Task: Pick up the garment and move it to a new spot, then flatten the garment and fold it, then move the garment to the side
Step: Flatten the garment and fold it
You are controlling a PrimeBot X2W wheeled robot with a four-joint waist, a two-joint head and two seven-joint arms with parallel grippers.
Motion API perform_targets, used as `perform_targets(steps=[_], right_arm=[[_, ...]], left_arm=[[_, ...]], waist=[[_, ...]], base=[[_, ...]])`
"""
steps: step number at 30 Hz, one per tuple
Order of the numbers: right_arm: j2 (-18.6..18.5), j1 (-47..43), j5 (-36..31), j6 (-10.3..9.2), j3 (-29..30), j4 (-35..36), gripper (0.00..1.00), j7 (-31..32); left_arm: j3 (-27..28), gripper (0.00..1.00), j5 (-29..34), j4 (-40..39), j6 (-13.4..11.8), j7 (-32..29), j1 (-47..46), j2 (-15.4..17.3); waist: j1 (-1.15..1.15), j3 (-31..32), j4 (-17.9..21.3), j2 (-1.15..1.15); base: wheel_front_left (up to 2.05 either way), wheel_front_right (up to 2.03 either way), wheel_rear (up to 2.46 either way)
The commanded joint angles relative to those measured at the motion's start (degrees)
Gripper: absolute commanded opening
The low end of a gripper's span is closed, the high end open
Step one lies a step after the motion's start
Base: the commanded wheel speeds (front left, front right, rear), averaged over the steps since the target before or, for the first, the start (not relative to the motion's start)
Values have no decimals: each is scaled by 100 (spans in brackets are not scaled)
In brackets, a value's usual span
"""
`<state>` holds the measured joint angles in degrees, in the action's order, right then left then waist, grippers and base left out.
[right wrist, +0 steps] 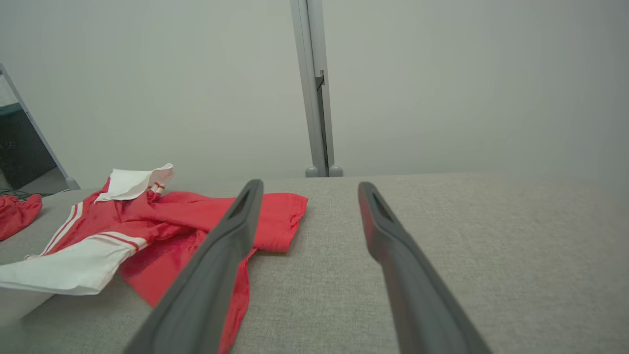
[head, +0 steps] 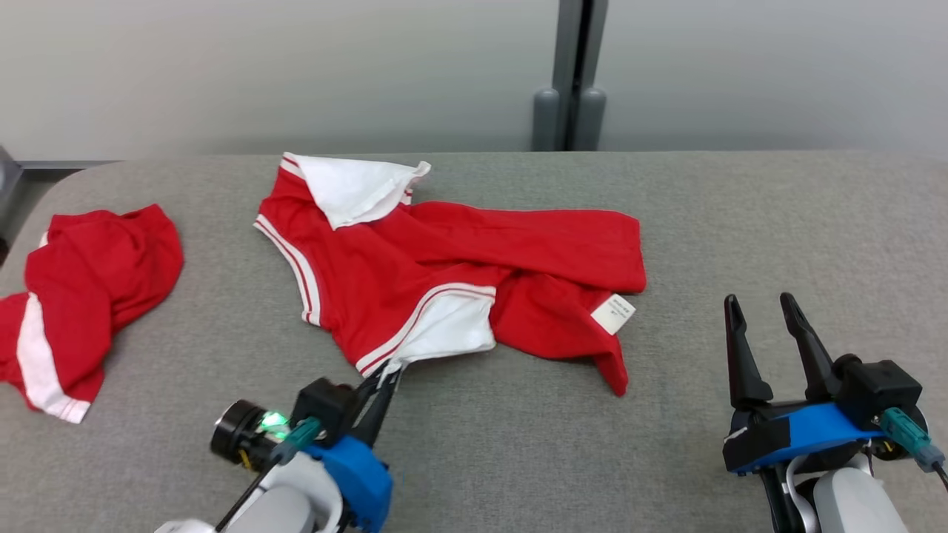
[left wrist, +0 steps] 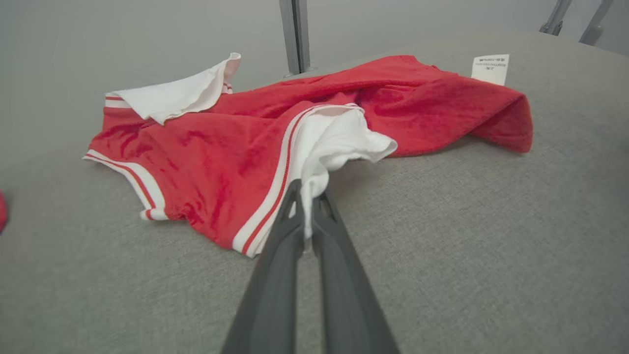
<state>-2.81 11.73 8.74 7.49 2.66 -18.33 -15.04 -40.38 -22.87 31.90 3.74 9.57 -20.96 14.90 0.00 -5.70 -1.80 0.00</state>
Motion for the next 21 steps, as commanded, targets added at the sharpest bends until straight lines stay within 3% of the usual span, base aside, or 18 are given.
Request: perform_targets(steps=[1,10,15,21], right_arm=[[-15,-67,3,1,12,-22,100,-21],[-15,-165,-73,1,152,-22,100,-22],[-16,-186,-113,1,172,-33,100,-22],[-15,-201,-138,1,168,-53,100,-21]], left_arm=[[82,0,-48,-156,-88,-12,154,127],[659,0,-456,-1481,-749,-240,1335,1061],[946,0,-659,-2088,-1159,-404,1927,1380],[1058,0,-798,-2508,-1376,-578,2347,1582]], waist=[[0,7,-66,0],[0,89,-430,0],[0,108,-537,0],[0,114,-601,0]], base=[[0,0,0],[0,0,0],[0,0,0],[0,0,0]])
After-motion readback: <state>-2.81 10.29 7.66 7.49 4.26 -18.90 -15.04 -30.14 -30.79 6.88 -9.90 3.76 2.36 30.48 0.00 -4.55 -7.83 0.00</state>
